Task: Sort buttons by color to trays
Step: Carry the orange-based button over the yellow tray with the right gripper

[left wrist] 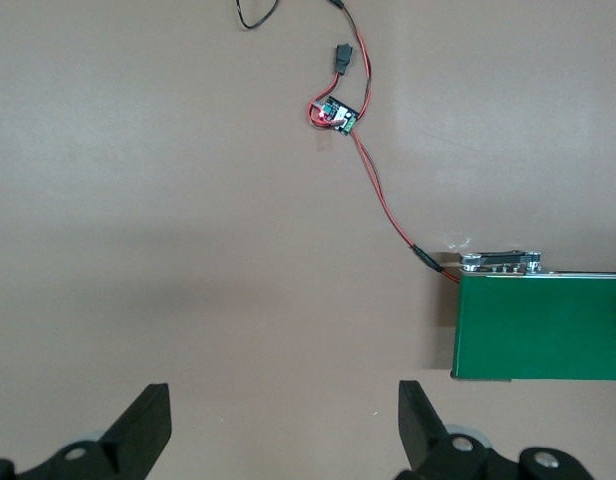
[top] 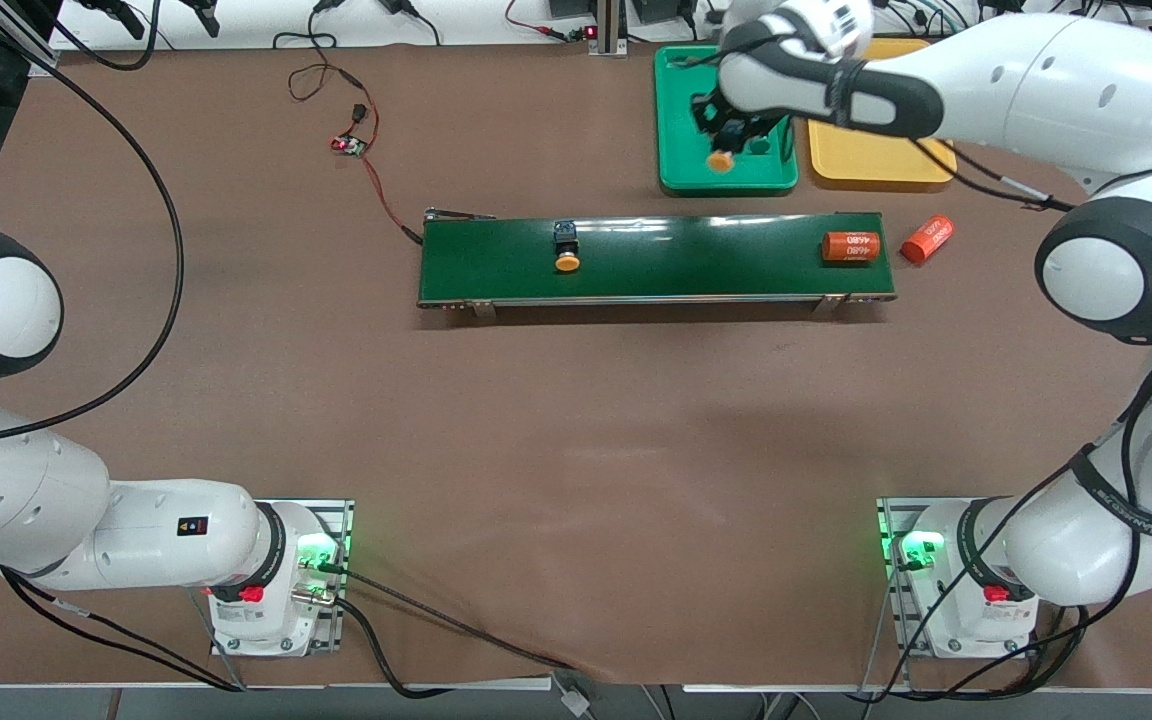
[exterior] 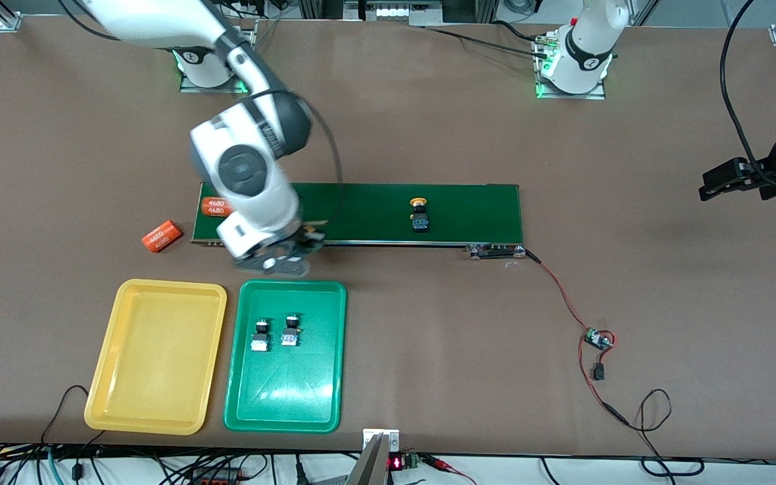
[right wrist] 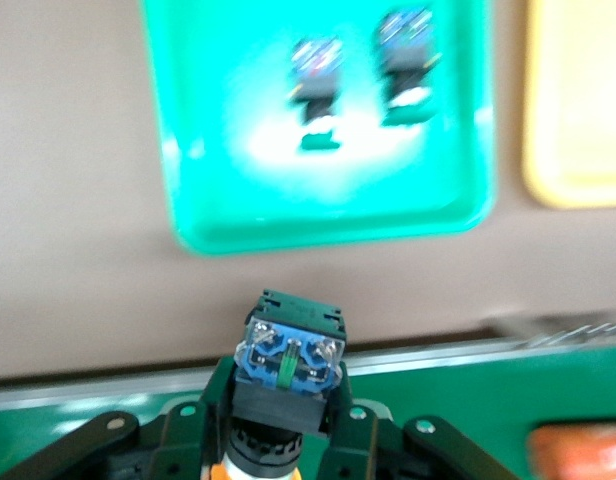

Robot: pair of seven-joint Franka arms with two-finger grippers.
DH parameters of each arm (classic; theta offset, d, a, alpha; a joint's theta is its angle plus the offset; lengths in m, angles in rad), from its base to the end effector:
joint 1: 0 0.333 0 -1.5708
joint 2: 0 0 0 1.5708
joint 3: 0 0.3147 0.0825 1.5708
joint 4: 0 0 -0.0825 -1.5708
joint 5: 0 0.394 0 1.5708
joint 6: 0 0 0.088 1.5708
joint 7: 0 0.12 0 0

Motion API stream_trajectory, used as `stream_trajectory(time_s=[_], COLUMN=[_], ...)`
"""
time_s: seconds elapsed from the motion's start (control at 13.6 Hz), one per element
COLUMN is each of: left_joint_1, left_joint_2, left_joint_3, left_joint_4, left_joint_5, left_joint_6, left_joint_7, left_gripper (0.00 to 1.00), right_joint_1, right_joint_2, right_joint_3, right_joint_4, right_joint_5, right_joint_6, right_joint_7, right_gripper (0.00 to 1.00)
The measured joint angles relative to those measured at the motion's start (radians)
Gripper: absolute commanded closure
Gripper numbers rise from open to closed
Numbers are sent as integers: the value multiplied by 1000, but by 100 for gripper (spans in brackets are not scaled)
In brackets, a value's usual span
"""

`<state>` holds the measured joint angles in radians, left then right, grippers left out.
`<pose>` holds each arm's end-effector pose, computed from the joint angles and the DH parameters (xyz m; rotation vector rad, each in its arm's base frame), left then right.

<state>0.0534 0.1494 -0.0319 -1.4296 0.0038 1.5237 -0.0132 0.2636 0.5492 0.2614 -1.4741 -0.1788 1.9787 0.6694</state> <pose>0.6041 0.0149 0.5865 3.1387 0.0549 -0.0867 0.6326 0.3184 0.3464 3.1007 -0.1651 -0.0078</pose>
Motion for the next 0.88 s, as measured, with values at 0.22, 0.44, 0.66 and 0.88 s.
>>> stream_trajectory(time_s=[0.22,0.44,0.66,0.88], left_joint_1=[1,1,1,1], left_joint_2=[0,0,0,0], left_joint_3=[1,0,0,0], left_joint_4=[0,0,0,0], left_joint_5=[0,0,0,0], left_joint_6=[2,3,16,21], left_joint_7=[0,0,0,0], left_gripper=[0,0,0,0], right_joint_1=[-108,-246,-352,-440], right_joint_2=[-10,-24,-20,27], right_joint_3=[-44,-56,-60,-64], right_joint_4=[25,27,27,22], right_joint_5=[0,0,0,0], right_joint_6=[-60,-67,-44,71], right_joint_7=[-203,-392,-552,-703], right_gripper=[95,95,95,95])
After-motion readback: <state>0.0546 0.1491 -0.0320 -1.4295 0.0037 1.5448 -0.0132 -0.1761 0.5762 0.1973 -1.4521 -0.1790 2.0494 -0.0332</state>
